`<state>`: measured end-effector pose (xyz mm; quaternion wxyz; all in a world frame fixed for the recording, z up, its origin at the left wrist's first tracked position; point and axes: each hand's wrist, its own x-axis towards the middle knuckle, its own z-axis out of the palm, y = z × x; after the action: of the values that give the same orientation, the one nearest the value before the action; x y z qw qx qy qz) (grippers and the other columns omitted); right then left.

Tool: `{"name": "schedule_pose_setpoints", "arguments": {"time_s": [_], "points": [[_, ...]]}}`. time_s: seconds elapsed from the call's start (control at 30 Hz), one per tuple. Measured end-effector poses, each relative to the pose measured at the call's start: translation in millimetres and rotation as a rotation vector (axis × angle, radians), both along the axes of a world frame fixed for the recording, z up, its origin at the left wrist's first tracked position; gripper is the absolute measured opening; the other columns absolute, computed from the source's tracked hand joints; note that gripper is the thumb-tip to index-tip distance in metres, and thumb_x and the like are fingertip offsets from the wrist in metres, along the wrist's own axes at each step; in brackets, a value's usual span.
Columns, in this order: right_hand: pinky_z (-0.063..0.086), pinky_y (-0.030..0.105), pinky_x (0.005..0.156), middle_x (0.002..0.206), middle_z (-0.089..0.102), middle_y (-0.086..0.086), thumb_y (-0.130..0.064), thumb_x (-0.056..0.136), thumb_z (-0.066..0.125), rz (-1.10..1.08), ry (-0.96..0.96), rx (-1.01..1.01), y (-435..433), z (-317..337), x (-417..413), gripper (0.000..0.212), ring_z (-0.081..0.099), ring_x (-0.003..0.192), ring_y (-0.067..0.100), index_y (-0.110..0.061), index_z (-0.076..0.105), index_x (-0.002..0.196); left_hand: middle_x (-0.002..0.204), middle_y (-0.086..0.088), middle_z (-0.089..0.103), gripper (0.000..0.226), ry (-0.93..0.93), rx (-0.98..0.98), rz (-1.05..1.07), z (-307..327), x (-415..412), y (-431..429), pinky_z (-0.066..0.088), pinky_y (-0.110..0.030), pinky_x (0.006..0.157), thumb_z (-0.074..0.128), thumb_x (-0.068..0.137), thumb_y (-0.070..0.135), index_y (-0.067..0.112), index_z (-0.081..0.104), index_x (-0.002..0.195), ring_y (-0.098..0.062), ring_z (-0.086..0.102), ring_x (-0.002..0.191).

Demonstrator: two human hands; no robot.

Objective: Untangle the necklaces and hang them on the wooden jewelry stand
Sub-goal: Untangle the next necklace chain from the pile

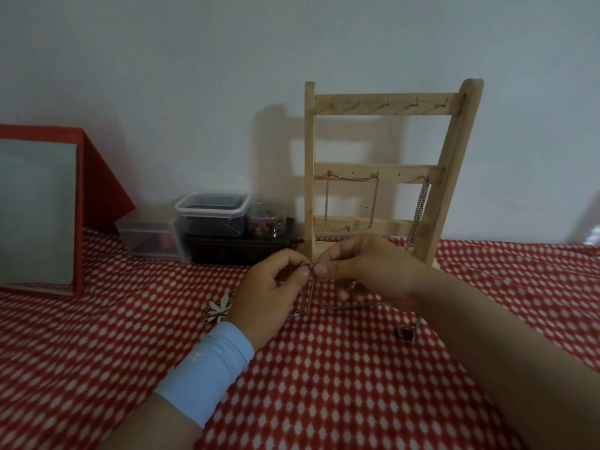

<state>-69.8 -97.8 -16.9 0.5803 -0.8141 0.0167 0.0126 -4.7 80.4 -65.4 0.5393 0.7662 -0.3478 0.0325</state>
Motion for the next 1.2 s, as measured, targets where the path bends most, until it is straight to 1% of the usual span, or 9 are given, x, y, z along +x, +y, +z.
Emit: {"name": "schedule_pose_setpoints", "arguments": {"time_s": [0.17, 0.33, 0.5, 0.63, 0.83, 0.9, 0.97, 1.07, 1.2], "points": [[0.035, 0.025, 0.048, 0.081, 0.066, 0.003, -0.017, 0.098, 0.06, 0.051, 0.134, 0.246, -5, 1, 4, 0.016, 0.054, 0.058, 0.014, -0.011, 0.069, 0.087, 0.072, -0.014, 0.064, 0.027, 0.257, -0.184, -0.046, 7, -1, -3, 0.052, -0.031, 0.076, 0.042, 0.1, 0.011, 0.008, 0.058, 0.078, -0.026, 0.063, 0.073], [0.031, 0.026, 0.046, 0.08, 0.061, 0.004, -0.021, 0.103, 0.046, -0.023, 0.193, 0.239, -6, -5, 8, 0.019, 0.048, 0.055, 0.015, -0.009, 0.058, 0.092, 0.051, 0.002, 0.037, 0.038, 0.488, -0.252, -0.113, 12, -1, -1, 0.035, -0.024, 0.044, 0.041, 0.101, 0.011, 0.017, 0.052, 0.065, -0.01, 0.031, 0.041], [0.031, 0.027, 0.046, 0.076, 0.057, 0.001, -0.025, 0.1, 0.043, -0.146, 0.154, 0.28, -13, -8, 13, 0.018, 0.044, 0.052, 0.014, -0.014, 0.052, 0.089, 0.057, 0.011, 0.052, 0.032, 0.046, 0.016, 0.048, 11, 9, 9, 0.04, -0.011, 0.056, 0.049, 0.098, 0.023, 0.016, 0.055, 0.067, 0.0, 0.05, 0.056], [0.041, 0.023, 0.053, 0.086, 0.06, -0.001, -0.029, 0.102, 0.055, -0.194, -0.019, 0.273, -21, -3, 8, 0.021, 0.051, 0.059, 0.009, -0.011, 0.064, 0.096, 0.068, 0.006, 0.06, 0.031, -0.022, 0.165, 0.112, 7, 18, 18, 0.042, -0.018, 0.065, 0.049, 0.098, 0.03, 0.021, 0.057, 0.069, -0.002, 0.057, 0.066], [0.05, 0.04, 0.088, 0.076, 0.056, 0.001, -0.025, 0.099, 0.051, -0.044, -0.056, 0.783, -27, 9, 1, 0.023, 0.06, 0.077, 0.02, -0.016, 0.059, 0.079, 0.071, 0.005, 0.064, 0.028, -0.156, 0.444, 0.123, 5, 18, 23, 0.052, -0.032, 0.07, 0.042, 0.1, 0.038, 0.027, 0.055, 0.078, -0.009, 0.061, 0.068], [0.054, 0.041, 0.084, 0.065, 0.047, 0.001, -0.021, 0.101, 0.044, -0.092, -0.062, 0.945, -28, 11, -4, 0.03, 0.056, 0.068, 0.022, -0.016, 0.053, 0.073, 0.072, 0.004, 0.064, 0.028, -0.203, 0.519, 0.119, 7, 18, 25, 0.053, -0.035, 0.069, 0.038, 0.101, 0.039, 0.027, 0.054, 0.081, -0.011, 0.061, 0.067], [0.052, 0.029, 0.057, 0.058, 0.036, -0.003, -0.024, 0.102, 0.042, -0.134, -0.044, 1.035, -32, 14, -12, 0.033, 0.042, 0.052, 0.014, -0.017, 0.05, 0.071, 0.075, 0.004, 0.064, 0.026, -0.249, 0.602, 0.121, 8, 19, 27, 0.053, -0.037, 0.069, 0.035, 0.102, 0.04, 0.028, 0.053, 0.086, -0.013, 0.061, 0.068], [0.022, 0.02, 0.036, 0.058, 0.029, -0.007, -0.024, 0.104, 0.046, -0.196, 0.034, 0.725, -43, 16, -25, 0.028, 0.024, 0.042, 0.007, -0.017, 0.055, 0.079, 0.079, 0.004, 0.065, 0.024, -0.298, 0.694, 0.151, 11, 20, 34, 0.053, -0.036, 0.072, 0.035, 0.101, 0.041, 0.029, 0.053, 0.091, -0.014, 0.061, 0.071], [0.032, 0.022, 0.038, 0.073, 0.053, -0.002, -0.016, 0.101, 0.06, -0.372, 0.105, -0.117, -52, 6, -46, 0.009, 0.04, 0.048, 0.01, -0.014, 0.068, 0.105, 0.084, 0.006, 0.065, 0.024, -0.264, 0.785, 0.183, 18, 27, 44, 0.051, -0.032, 0.075, 0.037, 0.1, 0.041, 0.03, 0.056, 0.09, -0.012, 0.061, 0.076]]}}
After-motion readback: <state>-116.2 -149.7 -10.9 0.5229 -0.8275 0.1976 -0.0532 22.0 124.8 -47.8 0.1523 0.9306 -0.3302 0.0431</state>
